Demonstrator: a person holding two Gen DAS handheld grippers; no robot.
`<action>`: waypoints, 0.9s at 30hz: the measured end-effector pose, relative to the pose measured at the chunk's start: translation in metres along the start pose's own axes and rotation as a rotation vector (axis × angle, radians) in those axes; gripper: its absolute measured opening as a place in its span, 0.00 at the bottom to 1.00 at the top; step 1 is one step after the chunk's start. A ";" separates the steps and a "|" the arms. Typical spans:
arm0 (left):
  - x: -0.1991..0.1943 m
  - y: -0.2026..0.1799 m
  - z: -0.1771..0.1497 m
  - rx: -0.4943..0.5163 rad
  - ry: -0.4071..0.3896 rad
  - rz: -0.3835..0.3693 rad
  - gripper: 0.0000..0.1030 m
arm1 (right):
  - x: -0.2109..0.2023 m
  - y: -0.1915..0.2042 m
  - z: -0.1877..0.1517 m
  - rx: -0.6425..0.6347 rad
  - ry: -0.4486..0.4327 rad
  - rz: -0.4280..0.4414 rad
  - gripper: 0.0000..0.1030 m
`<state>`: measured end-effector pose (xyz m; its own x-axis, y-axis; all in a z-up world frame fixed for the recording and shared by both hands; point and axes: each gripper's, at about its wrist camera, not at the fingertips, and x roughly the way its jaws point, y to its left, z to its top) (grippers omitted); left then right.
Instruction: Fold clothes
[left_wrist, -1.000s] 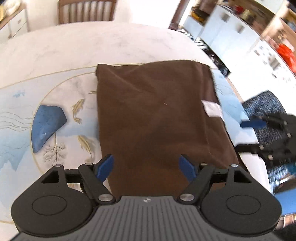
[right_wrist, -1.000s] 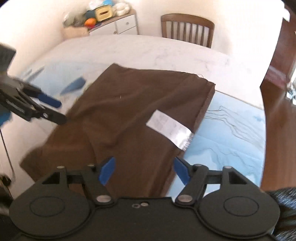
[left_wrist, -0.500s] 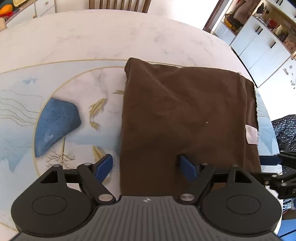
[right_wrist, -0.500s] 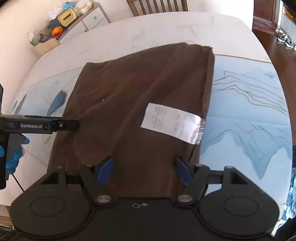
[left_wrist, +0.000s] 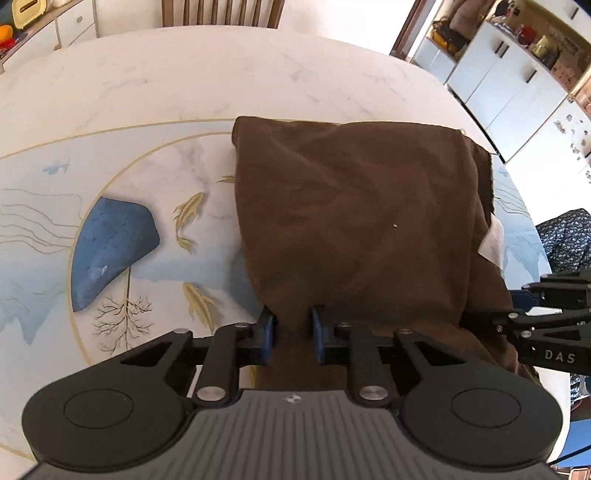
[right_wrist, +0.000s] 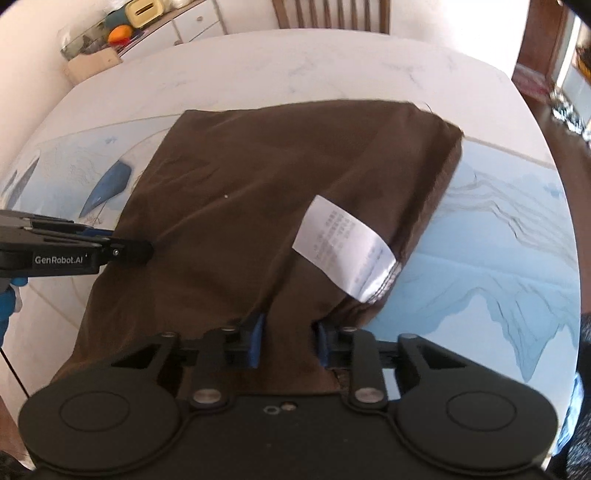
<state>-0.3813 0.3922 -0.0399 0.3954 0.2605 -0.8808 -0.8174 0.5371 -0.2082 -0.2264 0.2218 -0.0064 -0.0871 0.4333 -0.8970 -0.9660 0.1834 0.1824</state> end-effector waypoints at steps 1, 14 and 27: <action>-0.002 0.005 -0.001 -0.002 -0.006 -0.006 0.17 | -0.001 0.004 0.001 -0.011 0.000 -0.006 1.00; -0.065 0.176 -0.017 -0.103 -0.048 0.020 0.17 | 0.029 0.149 0.064 -0.184 0.012 0.046 1.00; -0.142 0.425 -0.021 -0.249 -0.088 0.182 0.16 | 0.119 0.377 0.177 -0.384 0.025 0.172 1.00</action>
<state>-0.7934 0.5662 -0.0121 0.2591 0.4087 -0.8751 -0.9513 0.2648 -0.1580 -0.5574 0.4987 0.0266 -0.2566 0.4064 -0.8769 -0.9570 -0.2341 0.1715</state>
